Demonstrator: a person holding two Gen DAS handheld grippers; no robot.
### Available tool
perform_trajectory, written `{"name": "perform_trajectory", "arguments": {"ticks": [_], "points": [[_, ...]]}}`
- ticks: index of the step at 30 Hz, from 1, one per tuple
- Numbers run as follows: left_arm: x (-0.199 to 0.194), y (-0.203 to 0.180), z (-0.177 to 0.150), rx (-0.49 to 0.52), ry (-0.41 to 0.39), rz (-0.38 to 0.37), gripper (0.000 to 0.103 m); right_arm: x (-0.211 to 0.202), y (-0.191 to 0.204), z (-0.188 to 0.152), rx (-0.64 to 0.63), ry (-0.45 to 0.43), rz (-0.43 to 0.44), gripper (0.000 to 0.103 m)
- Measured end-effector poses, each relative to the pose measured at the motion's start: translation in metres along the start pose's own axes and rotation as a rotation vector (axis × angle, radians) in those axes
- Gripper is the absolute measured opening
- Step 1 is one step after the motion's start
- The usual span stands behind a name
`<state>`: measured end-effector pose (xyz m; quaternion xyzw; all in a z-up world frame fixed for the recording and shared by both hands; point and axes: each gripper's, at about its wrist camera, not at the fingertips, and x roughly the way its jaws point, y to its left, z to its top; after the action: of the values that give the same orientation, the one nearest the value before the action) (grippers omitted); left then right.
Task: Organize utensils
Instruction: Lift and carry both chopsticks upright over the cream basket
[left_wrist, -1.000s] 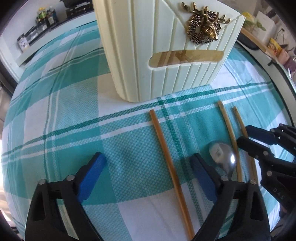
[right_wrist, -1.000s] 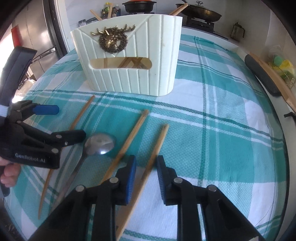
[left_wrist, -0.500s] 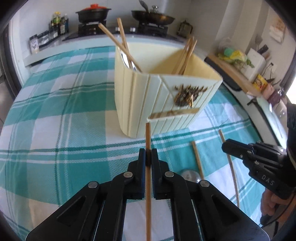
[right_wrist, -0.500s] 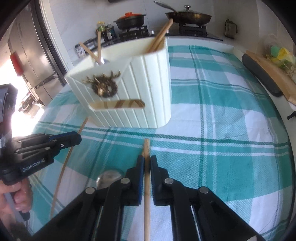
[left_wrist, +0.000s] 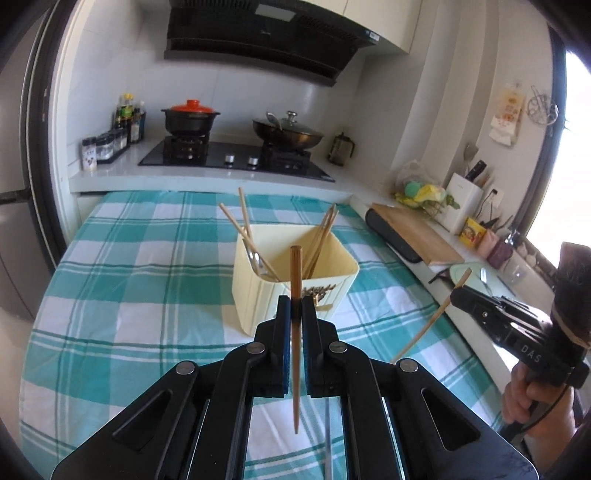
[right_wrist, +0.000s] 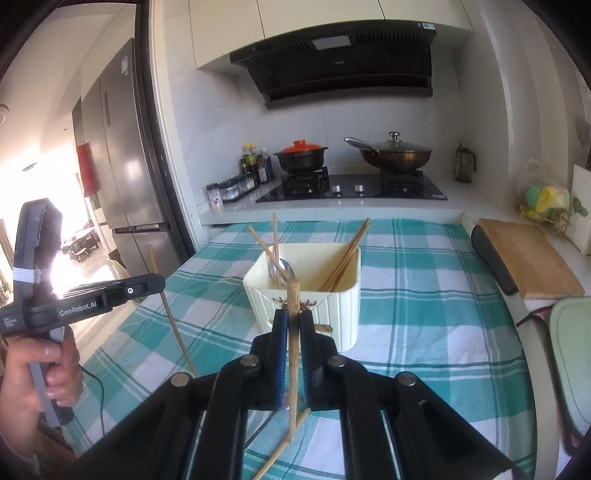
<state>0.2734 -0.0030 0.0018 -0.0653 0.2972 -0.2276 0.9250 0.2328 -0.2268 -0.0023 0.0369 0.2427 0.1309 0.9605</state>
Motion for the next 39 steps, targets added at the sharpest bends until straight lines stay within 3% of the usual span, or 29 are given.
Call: {"name": "perform_trajectory", "arguments": {"ticks": [10,16,21,27,35,36,37,38,39], "points": [[-0.014,0.004,0.034,-0.020,-0.078,-0.016,0.003,-0.002,-0.005,0.037,0.021,-0.079,-0.017,0.007],[-0.018,0.005,0.084,-0.005,-0.168,-0.002,0.003,-0.004,-0.004,0.091,-0.002,-0.160,-0.025,0.007],[0.004,0.004,0.123,0.007,-0.210,0.026,0.003,0.012,-0.002,0.139,-0.043,-0.203,-0.039,0.007],[0.059,0.010,0.132,-0.011,-0.138,0.043,0.003,0.070,-0.008,0.153,-0.060,-0.083,-0.029,0.007],[0.134,0.025,0.105,-0.028,0.019,0.079,0.005,0.169,-0.024,0.122,0.001,0.146,0.024,0.008],[0.139,0.028,0.102,-0.032,0.027,0.091,0.008,0.179,-0.026,0.119,0.009,0.159,0.030,0.008],[0.141,0.031,0.099,-0.038,0.037,0.094,0.023,0.187,-0.029,0.117,0.011,0.169,0.027,0.011],[0.140,0.035,0.096,-0.050,0.041,0.100,0.046,0.192,-0.030,0.116,0.010,0.172,0.018,0.023],[0.137,0.037,0.095,-0.061,0.034,0.108,0.057,0.192,-0.032,0.117,0.013,0.161,0.009,0.036]]}}
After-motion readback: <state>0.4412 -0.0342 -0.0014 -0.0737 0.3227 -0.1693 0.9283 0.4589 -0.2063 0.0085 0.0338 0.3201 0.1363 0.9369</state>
